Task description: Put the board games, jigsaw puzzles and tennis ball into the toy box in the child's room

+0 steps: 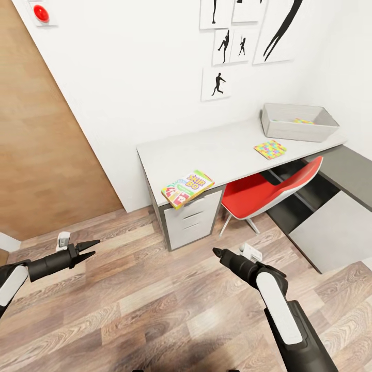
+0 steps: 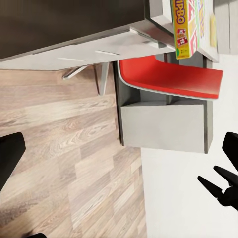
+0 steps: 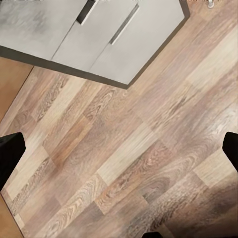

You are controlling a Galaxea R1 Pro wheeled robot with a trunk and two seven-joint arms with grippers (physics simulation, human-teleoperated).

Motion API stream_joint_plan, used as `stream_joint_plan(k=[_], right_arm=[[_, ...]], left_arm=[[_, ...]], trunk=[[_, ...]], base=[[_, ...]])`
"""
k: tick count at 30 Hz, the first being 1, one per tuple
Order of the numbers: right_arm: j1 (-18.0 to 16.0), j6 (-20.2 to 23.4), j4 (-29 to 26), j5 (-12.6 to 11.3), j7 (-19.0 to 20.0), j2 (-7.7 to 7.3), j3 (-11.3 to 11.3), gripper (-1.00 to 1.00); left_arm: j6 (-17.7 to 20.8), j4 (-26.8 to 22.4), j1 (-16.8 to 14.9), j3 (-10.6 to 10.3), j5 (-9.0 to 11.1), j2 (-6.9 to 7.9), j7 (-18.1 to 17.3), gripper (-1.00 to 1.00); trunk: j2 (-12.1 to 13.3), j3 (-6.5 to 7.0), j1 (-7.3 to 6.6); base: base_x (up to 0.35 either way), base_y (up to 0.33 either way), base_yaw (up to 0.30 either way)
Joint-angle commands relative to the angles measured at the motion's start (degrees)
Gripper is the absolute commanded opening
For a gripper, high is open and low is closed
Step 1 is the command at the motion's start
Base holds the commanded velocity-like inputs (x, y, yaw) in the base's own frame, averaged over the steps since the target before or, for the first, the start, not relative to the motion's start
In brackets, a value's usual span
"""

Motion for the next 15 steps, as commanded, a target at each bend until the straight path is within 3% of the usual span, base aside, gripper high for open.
stream_joint_plan(k=[1,15], right_arm=[[0.0,-0.3,0.0,-0.6,-0.6,0.0,0.1,1.0],[0.0,-2.2,0.0,-0.6,-0.6,0.04,1.3,1.0]], left_arm=[[0.3,0.0,0.0,0.0,0.1,0.01,-0.1,1.0],[0.3,0.0,0.0,0.0,0.1,0.01,-0.2,1.0]], trunk=[[-0.1,-0.09,0.03],[-0.1,0.29,0.03]], base=[[0.0,0.0,0.0],[0.0,0.0,0.0]])
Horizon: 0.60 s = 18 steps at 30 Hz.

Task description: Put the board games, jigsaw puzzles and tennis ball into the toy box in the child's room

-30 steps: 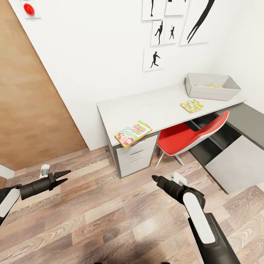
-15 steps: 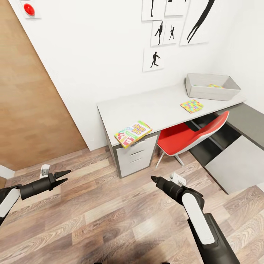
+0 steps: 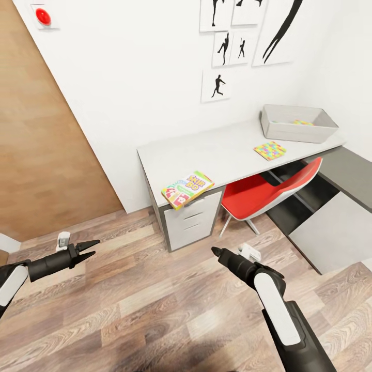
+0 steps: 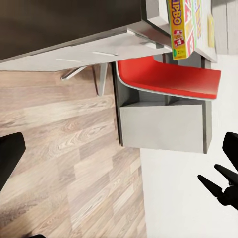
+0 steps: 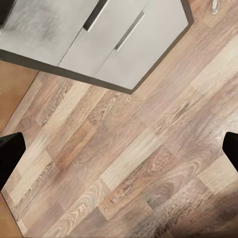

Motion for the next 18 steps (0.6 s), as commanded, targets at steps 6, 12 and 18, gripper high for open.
stream_joint_plan(k=[6,12,18], right_arm=[[0.0,-0.5,-0.1,-0.5,-0.6,-0.02,0.4,1.0],[-0.1,-1.3,0.0,-0.5,-0.6,-0.03,0.6,1.0],[-0.1,-1.5,0.0,-0.5,-0.6,-0.03,0.8,1.0]], left_arm=[[0.3,0.0,0.0,0.0,0.1,0.01,-0.1,1.0],[0.3,0.0,0.0,0.0,0.1,0.01,-0.1,1.0],[0.3,0.0,0.0,0.0,0.1,0.01,-0.1,1.0]], trunk=[[-0.1,0.43,0.03],[-0.1,0.99,0.03],[-0.1,1.56,0.03]], base=[[0.0,0.0,0.0],[0.0,0.0,0.0],[0.0,0.0,0.0]])
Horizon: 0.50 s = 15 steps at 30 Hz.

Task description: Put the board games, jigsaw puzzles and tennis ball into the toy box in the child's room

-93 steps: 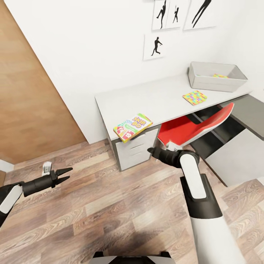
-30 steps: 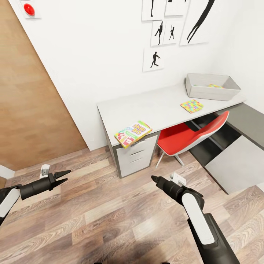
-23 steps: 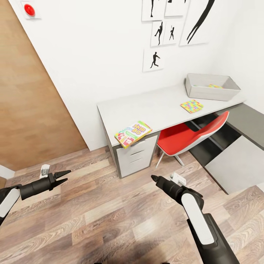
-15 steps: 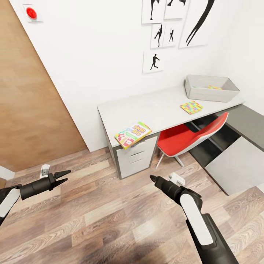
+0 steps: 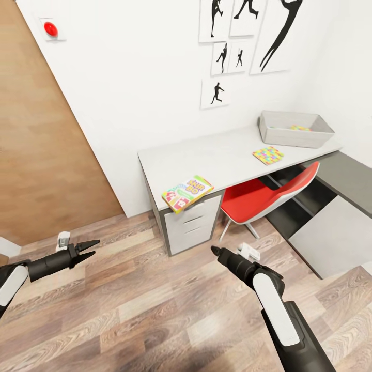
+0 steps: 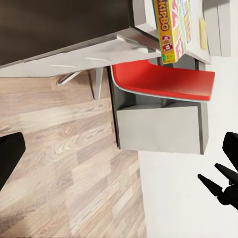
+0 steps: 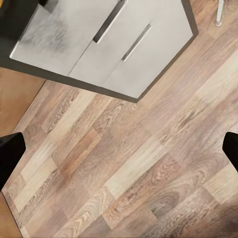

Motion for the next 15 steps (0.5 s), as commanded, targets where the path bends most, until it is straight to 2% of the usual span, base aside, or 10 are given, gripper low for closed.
stream_joint_plan(k=[1,15], right_arm=[[0.0,0.0,-0.1,-0.6,-0.6,0.01,0.0,1.0],[0.0,0.0,0.1,-0.6,-0.6,0.01,0.1,1.0]], left_arm=[[0.3,0.0,0.0,0.0,0.1,0.01,-0.1,1.0],[0.3,0.0,0.0,0.0,0.1,-0.07,-0.2,1.0]], trunk=[[-0.1,0.01,0.03],[-0.1,1.35,0.03]], base=[[0.0,0.0,0.0],[0.0,0.0,0.0]])
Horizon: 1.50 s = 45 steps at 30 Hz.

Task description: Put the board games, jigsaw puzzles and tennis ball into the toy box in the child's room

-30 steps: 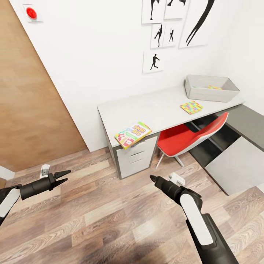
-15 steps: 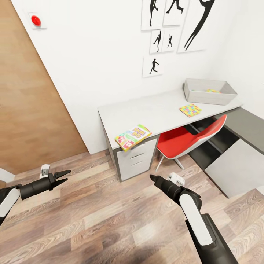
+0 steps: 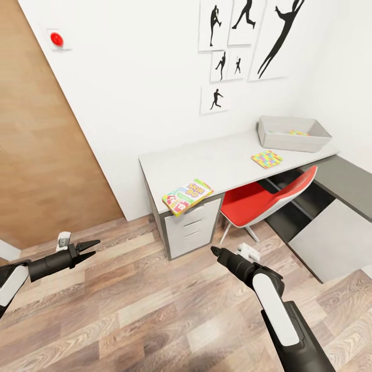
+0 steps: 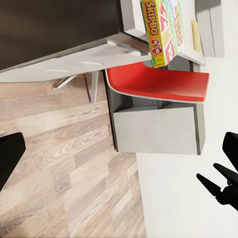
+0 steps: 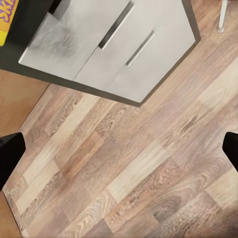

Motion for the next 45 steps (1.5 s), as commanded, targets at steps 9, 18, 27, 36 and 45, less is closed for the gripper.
stream_joint_plan(k=[9,18,27,36,45], right_arm=[[0.0,-1.0,0.1,-0.6,-0.6,0.03,0.0,1.0],[0.0,-2.3,0.3,-0.6,-0.6,0.01,0.0,1.0],[0.0,-2.5,0.4,-0.6,-0.6,0.01,0.0,1.0],[-0.1,-2.5,0.4,-0.5,-0.6,0.01,0.0,1.0],[-0.1,-2.5,0.4,-0.5,-0.6,0.01,0.0,1.0]], left_arm=[[0.3,0.0,0.0,0.0,0.1,0.0,-0.2,1.0],[0.3,0.0,0.0,0.0,0.1,0.0,-0.3,1.0],[0.4,0.0,0.0,0.1,0.1,0.06,-0.5,1.0],[0.4,0.0,0.0,0.0,0.1,-0.06,-0.5,1.0],[0.3,0.0,0.0,-0.1,0.1,-0.21,-0.4,1.0]], trunk=[[-0.1,0.77,0.03],[-0.1,1.63,0.03],[-0.1,2.49,0.03],[-0.1,3.35,0.03],[-0.1,4.21,0.03]], base=[[0.0,0.0,0.0],[0.0,0.0,0.0],[0.0,0.0,0.0],[0.0,0.0,0.0],[0.0,0.0,0.0]])
